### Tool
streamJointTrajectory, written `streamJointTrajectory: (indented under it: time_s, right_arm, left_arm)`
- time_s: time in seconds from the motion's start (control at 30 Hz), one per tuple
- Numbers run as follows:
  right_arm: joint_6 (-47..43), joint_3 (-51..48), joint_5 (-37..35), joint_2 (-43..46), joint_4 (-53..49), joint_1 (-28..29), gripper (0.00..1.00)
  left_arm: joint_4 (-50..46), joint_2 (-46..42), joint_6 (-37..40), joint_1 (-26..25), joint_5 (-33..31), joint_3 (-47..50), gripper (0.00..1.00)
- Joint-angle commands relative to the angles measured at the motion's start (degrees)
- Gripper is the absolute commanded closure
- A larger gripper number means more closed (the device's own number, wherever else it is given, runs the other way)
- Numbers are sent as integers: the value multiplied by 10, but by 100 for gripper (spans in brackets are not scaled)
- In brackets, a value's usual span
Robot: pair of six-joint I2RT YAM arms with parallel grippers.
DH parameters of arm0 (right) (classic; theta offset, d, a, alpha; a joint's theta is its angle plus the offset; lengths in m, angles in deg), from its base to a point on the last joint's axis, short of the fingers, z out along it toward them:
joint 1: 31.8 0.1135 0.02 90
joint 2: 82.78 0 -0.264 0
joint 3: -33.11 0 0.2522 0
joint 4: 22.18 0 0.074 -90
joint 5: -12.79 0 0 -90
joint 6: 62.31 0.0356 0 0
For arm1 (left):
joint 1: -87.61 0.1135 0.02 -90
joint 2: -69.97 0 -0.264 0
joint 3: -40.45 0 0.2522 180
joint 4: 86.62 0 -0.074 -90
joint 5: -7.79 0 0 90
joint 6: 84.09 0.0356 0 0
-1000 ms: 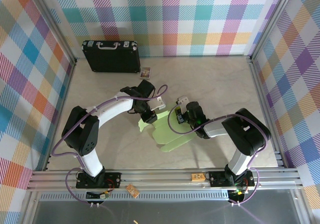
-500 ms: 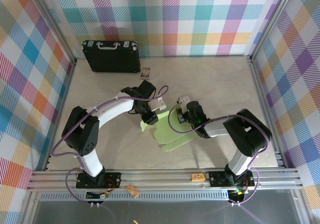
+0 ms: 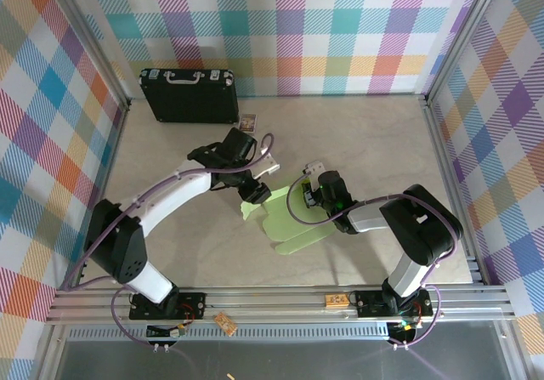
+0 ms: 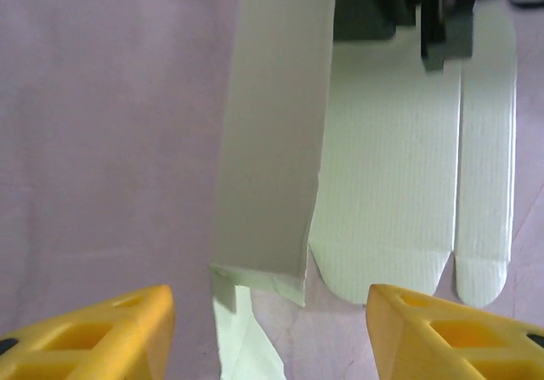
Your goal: Fold the paper box
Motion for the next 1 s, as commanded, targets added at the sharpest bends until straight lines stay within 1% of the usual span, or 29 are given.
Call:
streamJointTrajectory:
  time_s: [0.0, 0.07, 0.17, 0.27, 0.33, 0.37, 0.43, 0.47, 0.6, 0.7, 0.8, 0.97]
  right_arm:
    - [-8, -7, -6, 7, -12, -2, 100]
    - [-9, -5, -4, 6, -13, -2, 100]
    - [-10, -6, -4, 9, -14, -2, 99]
    - [-12, -4, -2, 8, -16, -2, 99]
    - [-12, -2, -2, 8, -20, -2, 99]
    - [-12, -3, -1, 9, -20, -2, 99]
    - [-12, -7, -2, 11, -16, -2, 99]
    - [-13, -7, -2, 11, -15, -2, 99]
    - [-13, -4, -1, 8, -19, -2, 99]
    - [-12, -3, -2, 8, -20, -2, 99]
    - [-15, 2, -2, 6, -22, -2, 99]
    - [-13, -2, 0, 7, -22, -2, 99]
  left_arm:
    - [70, -57, -105, 8, -64, 29, 37]
    - [119, -98, -187, 18, -123, 73, 36]
    - [196, -167, -276, 29, -199, 164, 33]
    - [266, -228, -312, 35, -256, 257, 29]
    - [270, -235, -357, 49, -300, 287, 28]
    - [264, -230, -376, 60, -297, 293, 28]
    - [265, -217, -377, 71, -271, 306, 31]
    - [271, -213, -370, 71, -257, 315, 33]
    - [292, -209, -365, 71, -212, 339, 38]
    - [296, -209, -363, 66, -179, 343, 39]
    - [304, -209, -366, 57, -169, 348, 39]
    - [324, -222, -377, 57, -173, 369, 39]
